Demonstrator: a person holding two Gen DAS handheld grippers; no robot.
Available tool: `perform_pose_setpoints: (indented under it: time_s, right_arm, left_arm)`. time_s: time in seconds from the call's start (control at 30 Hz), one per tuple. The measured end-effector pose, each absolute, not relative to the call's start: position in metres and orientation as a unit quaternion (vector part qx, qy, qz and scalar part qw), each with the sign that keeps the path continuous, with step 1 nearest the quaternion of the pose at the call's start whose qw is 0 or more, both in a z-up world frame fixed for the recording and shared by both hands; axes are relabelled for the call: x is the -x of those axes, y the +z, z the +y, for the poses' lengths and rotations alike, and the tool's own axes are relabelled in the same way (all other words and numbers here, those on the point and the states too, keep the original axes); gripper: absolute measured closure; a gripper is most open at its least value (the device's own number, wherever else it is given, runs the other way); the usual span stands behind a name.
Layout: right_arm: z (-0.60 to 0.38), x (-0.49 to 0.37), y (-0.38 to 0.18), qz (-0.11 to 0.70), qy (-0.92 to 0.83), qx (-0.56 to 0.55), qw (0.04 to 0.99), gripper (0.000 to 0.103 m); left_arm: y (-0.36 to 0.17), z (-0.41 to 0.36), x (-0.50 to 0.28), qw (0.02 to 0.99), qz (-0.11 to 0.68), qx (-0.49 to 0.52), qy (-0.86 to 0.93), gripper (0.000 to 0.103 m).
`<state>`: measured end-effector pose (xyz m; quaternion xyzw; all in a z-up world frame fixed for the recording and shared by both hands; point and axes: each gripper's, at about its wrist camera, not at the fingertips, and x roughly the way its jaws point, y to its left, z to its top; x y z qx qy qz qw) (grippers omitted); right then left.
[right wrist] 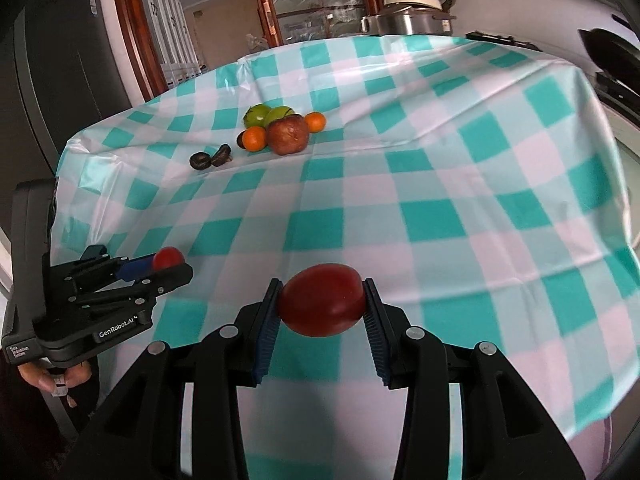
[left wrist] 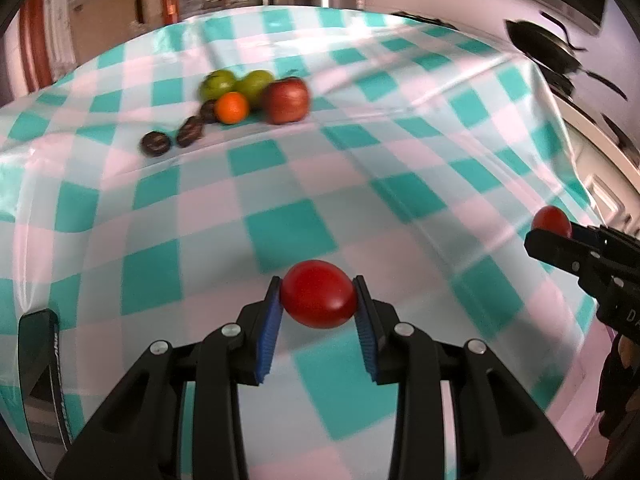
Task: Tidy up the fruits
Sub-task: 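Carry both red tomatoes to the white bin and open both tools to drop them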
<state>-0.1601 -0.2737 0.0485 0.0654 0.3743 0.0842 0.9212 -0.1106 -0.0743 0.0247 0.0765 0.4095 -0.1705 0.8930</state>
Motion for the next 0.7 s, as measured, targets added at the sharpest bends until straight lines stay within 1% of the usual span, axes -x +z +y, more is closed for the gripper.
perform_pose_setpoints:
  time_s: [0.27,0.7]
  right_arm:
    - [-0.320,0.211,0.043,0.371,0.048,-0.083,0.924,0.063]
    - [-0.428,0.295,0.012,0.368,-0.066,-0.166,0.912,0.063]
  left_arm:
    - [0.030,-0.125,0.141,0.880,0.403,-0.123,-0.221,0.068]
    - [0.024,-0.230,0.206,0.828,0.389,-0.229,-0.333,0.068]
